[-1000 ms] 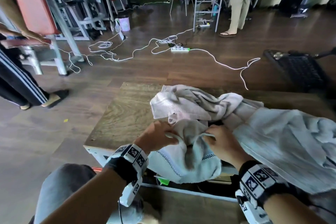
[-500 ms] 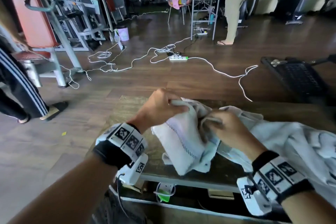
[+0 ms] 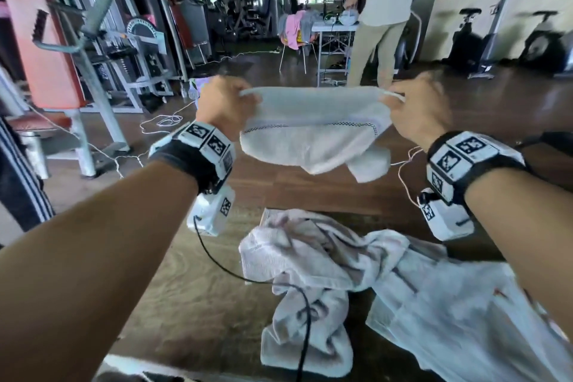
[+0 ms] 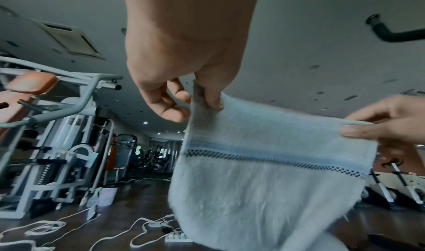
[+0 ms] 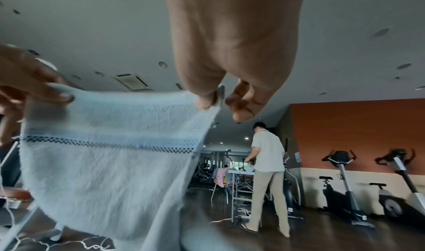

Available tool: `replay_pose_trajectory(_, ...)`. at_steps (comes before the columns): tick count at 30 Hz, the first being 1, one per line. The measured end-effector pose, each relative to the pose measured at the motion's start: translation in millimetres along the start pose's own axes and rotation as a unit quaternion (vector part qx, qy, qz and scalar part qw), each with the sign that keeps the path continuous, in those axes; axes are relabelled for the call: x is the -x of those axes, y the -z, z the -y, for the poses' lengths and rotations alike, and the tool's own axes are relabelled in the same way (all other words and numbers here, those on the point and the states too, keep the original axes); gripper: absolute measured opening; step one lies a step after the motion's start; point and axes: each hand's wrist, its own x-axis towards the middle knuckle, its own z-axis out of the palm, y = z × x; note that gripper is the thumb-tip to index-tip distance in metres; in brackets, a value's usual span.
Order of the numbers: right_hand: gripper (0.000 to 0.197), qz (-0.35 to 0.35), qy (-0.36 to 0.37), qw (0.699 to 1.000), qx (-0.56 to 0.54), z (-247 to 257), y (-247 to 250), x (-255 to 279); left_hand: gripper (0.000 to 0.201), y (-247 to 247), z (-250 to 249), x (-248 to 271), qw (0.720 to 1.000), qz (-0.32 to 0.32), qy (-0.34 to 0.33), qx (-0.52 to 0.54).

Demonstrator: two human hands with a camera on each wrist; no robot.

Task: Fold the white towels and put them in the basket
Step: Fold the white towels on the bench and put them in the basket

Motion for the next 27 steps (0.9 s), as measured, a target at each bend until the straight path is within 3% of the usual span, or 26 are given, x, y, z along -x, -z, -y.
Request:
replay_pose_trajectory(4,0.031,0.045,-0.023,0.999,0.000,-7,-13,7,0.006,-10,19,-1,0.993,0.025,0.086,0.081)
replay_pose_trajectory(8,0.030,0.064,-0.076,0.995,0.023,-9,-28,13,0.016,-32,29,2,0.958,0.060,0.186,0.211)
replay_pose_trajectory(13,0.029,0.084,-0.108,0.990,-0.040,-12,-29,18,0.012,-38,43,1,0.988,0.038,0.089,0.123)
replay_pose_trajectory(17,0.024,0.032,-0.077,0.995,-0.048,-10,-22,28,0.012,-32,41,6,0.994,-0.008,0.031,0.106)
replay_pose_trajectory(22,0.025,0.110,-0.060,0.992,0.004,-22,-16,63,0.009,-22,57,38,0.998,0.051,0.040,0.020)
replay_pose_trajectory(27,0.022,0.037,-0.059,0.997,-0.017,-23,0,87,0.008,-8,48,58,0.996,0.051,0.038,0.061)
